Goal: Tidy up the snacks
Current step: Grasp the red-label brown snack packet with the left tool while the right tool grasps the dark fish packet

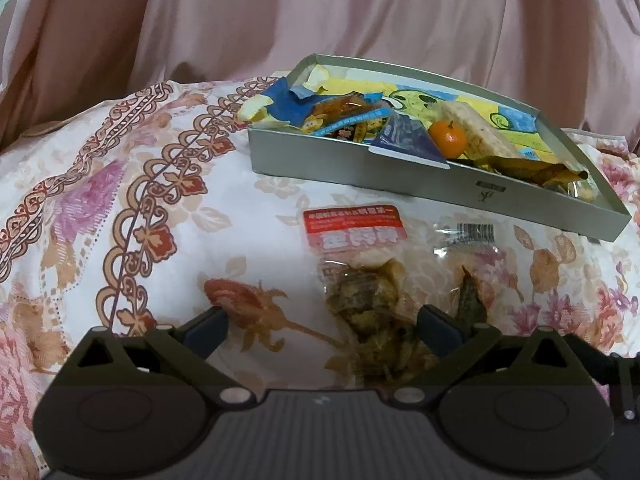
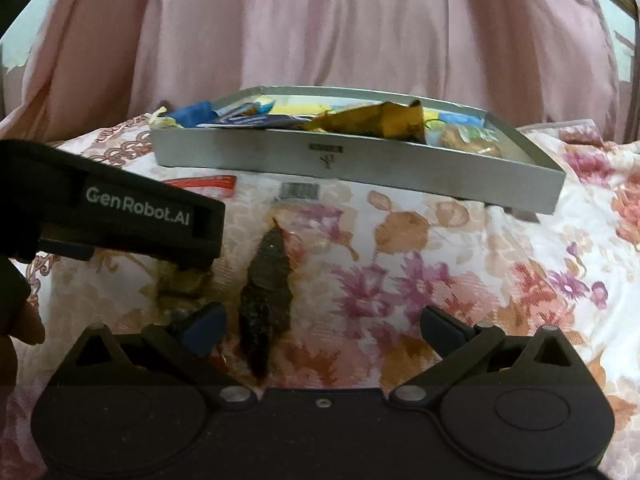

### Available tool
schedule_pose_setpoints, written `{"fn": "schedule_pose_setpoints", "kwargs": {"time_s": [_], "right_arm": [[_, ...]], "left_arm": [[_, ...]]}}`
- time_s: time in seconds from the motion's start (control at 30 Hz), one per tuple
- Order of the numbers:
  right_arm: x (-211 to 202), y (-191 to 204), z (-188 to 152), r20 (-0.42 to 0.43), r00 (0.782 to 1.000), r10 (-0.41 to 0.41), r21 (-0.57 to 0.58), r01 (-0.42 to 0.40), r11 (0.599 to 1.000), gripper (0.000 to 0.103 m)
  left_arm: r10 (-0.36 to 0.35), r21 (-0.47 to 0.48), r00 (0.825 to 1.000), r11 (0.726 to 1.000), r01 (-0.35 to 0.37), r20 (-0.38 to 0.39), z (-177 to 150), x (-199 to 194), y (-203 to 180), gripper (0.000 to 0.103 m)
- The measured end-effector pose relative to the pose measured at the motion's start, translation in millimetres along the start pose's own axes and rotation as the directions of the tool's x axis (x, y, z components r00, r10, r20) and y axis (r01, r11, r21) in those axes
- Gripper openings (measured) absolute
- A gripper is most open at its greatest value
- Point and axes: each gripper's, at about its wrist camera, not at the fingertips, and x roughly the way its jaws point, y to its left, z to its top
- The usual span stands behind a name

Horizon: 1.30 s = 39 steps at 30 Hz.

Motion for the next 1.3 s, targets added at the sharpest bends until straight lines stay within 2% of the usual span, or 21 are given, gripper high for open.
{"fn": "schedule_pose_setpoints", "kwargs": {"time_s": [0.23,0.33,0.47,0.57,0.67,0.73,0.9,1.1,1.23,1.3], "right_arm": [[-2,-16,-1,-0.012,0.995,-0.098,-0.045,0.098,0.994,0.102],[-3,-23,-2,-0.007,0.993,-0.116,-0.053,0.116,0.992,0.102],[-5,-26,-1,0.008,0.997,-0.079,-0.091,0.079,0.993,0.102],[-11,-21,-1,0.032,0.999,-0.001,-0.176,0.006,0.984,0.102],[-13,-12,-4,0.065,0.998,0.021,-0.281,-0.002,0.96,0.102],[-11,-10,-6,0.068,0.997,0.023,-0.314,0.0,0.949,0.102],[-5,-3,-11,0.062,0.998,0.011,-0.357,0.012,0.934,0.102],[-2,5,-17,0.068,0.998,0.003,-0.41,0.025,0.912,0.101],[-3,4,-17,0.053,0.998,0.027,-0.405,-0.003,0.914,0.093],[-3,3,-16,0.035,0.998,0.053,-0.392,-0.035,0.919,0.085]], "left_arm": [[0.015,0.011,1.0,1.0,-0.015,-0.015,1,-4,1,0.102],[0.025,0.017,1.0,1.0,-0.025,-0.019,-1,-8,3,0.102],[-0.008,0.001,1.0,1.0,0.008,-0.021,-3,-11,4,0.102],[-0.043,-0.018,0.999,0.999,0.043,-0.018,-2,-12,0,0.102],[-0.062,0.001,0.998,0.998,0.062,-0.018,-2,-9,-9,0.102],[-0.048,0.029,0.999,0.998,0.049,-0.025,-3,-6,-16,0.102],[0.056,0.104,0.997,0.993,-0.051,-0.05,-9,6,-23,0.101],[0.058,0.136,0.998,0.989,-0.053,-0.035,-15,4,-17,0.099],[0.058,0.141,0.998,0.989,-0.052,-0.038,-17,0,-17,0.094],[0.058,0.145,0.998,0.988,-0.052,-0.039,-17,-2,-17,0.088]]}}
